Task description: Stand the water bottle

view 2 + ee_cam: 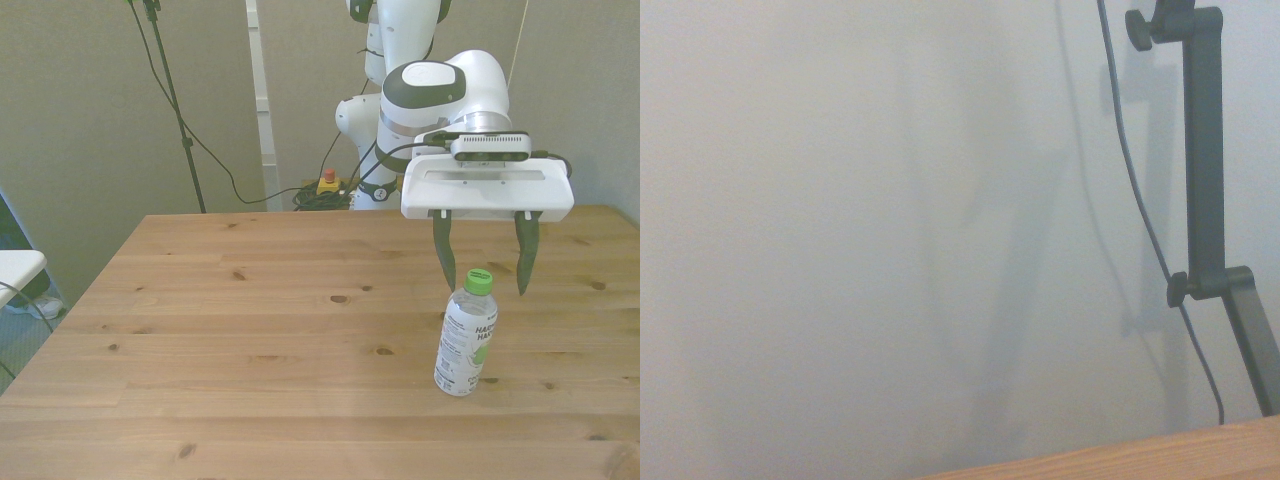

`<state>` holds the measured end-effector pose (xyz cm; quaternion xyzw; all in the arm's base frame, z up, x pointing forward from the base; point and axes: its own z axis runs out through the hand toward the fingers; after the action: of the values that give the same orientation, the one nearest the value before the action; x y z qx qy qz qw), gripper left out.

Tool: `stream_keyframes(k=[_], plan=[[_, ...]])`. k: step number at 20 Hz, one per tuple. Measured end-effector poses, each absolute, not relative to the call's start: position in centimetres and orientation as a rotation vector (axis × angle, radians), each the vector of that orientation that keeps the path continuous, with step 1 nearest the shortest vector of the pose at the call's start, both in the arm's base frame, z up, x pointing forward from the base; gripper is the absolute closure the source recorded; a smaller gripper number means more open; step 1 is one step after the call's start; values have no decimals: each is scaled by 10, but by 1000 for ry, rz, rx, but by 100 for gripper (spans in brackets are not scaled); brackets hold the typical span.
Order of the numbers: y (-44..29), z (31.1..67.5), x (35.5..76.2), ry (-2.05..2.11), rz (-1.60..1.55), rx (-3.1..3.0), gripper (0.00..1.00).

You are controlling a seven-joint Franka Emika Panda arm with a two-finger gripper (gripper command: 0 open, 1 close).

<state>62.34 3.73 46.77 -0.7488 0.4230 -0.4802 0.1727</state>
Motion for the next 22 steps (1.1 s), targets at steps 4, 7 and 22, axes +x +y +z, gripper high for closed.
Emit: stream_keyframes(k=[4,7,22], plan=[[43,492,605,1184,-1332,-2152,0],[43,519,590,1195,-1323,-2169,0],[-2,616,511,1226,-978,-2488,0]])
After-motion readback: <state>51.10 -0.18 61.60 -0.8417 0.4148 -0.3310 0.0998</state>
